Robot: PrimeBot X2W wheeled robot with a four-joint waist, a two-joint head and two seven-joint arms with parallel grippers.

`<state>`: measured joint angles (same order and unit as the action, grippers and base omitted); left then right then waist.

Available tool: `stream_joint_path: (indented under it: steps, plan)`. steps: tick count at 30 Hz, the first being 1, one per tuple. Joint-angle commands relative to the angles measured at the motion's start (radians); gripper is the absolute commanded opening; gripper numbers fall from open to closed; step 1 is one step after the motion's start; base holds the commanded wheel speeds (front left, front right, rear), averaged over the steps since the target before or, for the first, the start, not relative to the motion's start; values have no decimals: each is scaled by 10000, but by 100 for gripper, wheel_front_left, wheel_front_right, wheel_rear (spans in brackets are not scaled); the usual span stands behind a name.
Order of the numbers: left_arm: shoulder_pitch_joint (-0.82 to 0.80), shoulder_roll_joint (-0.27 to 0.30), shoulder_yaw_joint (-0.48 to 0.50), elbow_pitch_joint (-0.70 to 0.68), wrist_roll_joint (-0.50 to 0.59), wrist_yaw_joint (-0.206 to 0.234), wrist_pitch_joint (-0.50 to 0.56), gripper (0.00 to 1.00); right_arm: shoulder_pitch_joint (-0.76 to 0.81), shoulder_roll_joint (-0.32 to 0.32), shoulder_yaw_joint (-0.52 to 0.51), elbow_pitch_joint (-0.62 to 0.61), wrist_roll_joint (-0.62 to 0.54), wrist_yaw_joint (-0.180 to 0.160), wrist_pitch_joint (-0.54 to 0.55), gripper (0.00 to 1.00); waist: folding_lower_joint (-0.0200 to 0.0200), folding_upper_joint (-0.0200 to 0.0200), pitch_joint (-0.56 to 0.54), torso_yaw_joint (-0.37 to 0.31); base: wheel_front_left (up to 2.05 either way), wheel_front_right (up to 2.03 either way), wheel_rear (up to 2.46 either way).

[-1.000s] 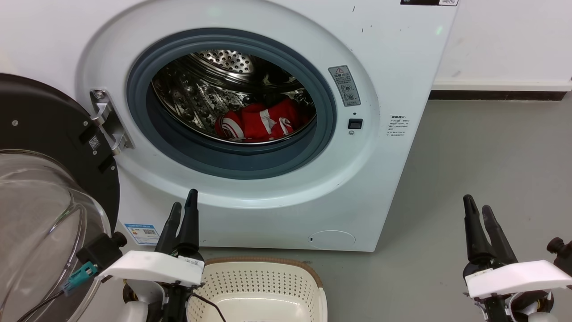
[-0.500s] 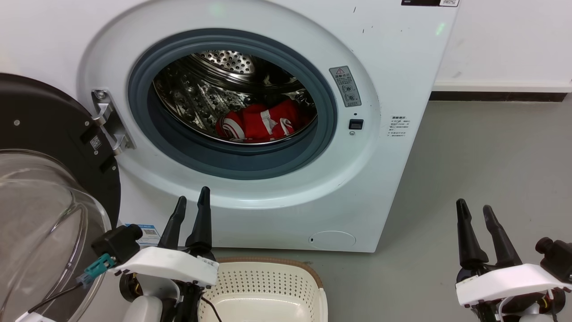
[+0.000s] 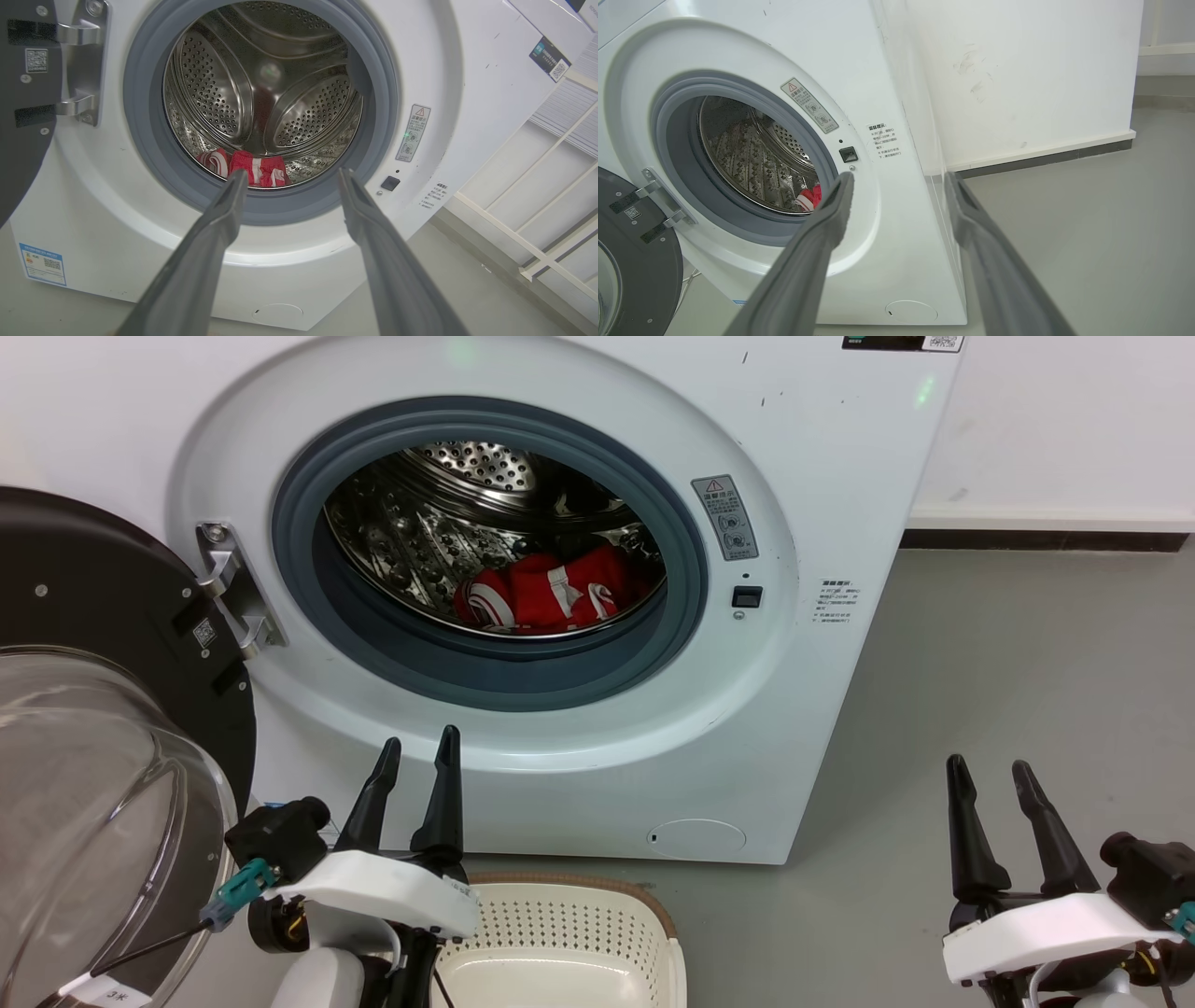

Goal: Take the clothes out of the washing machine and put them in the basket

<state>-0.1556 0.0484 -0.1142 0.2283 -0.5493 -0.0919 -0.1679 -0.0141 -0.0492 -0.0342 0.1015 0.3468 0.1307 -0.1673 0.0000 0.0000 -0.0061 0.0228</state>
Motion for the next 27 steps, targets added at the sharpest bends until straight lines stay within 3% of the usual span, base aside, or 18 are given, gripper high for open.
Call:
stream_joint_path:
  steps: [1,27]
  plan:
    - [-240,24,-28,-48,183,35,-75,100,36,-21,17,-66,-199,0,-77,100,0,0,0,3,0,0,0]
    - [-434,25,-501,341,2613,304,-636,100,147,-18,16,14,-2677,-1,-347,100,0,0,-25,127,0,0,0]
